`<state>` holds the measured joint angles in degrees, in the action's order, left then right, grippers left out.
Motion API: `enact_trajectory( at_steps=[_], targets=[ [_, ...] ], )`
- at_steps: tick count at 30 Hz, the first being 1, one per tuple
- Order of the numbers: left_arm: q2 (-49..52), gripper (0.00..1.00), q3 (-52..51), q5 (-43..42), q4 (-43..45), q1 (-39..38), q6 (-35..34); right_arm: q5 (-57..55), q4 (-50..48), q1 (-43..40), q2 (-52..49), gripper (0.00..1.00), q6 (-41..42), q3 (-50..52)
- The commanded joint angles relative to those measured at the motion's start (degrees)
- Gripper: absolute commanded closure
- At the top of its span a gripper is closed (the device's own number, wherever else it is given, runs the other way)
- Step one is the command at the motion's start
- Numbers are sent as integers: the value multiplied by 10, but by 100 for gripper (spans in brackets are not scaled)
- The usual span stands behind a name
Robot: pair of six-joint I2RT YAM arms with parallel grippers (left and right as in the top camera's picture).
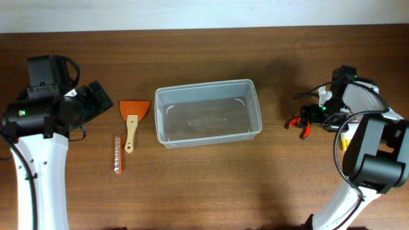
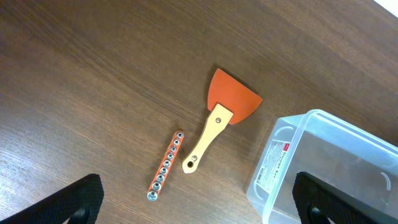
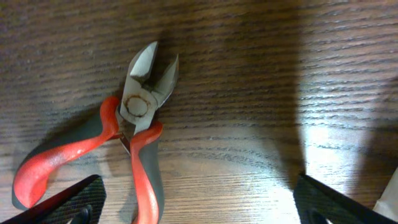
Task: Pack container
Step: 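Lower the right gripper onto the red-handled pliers and grasp them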
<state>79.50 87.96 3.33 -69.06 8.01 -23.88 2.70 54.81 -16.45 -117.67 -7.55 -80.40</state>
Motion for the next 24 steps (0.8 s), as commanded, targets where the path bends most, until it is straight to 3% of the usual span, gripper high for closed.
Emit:
enact_trajectory(
  at_steps=[1,24],
  targets=[
    [3,1,1,-5,0,2,-9,3,-4,3,-8,6,-1,7],
    [3,1,1,-6,-1,2,-9,4,-36,3,-8,11,10,59]
  ],
)
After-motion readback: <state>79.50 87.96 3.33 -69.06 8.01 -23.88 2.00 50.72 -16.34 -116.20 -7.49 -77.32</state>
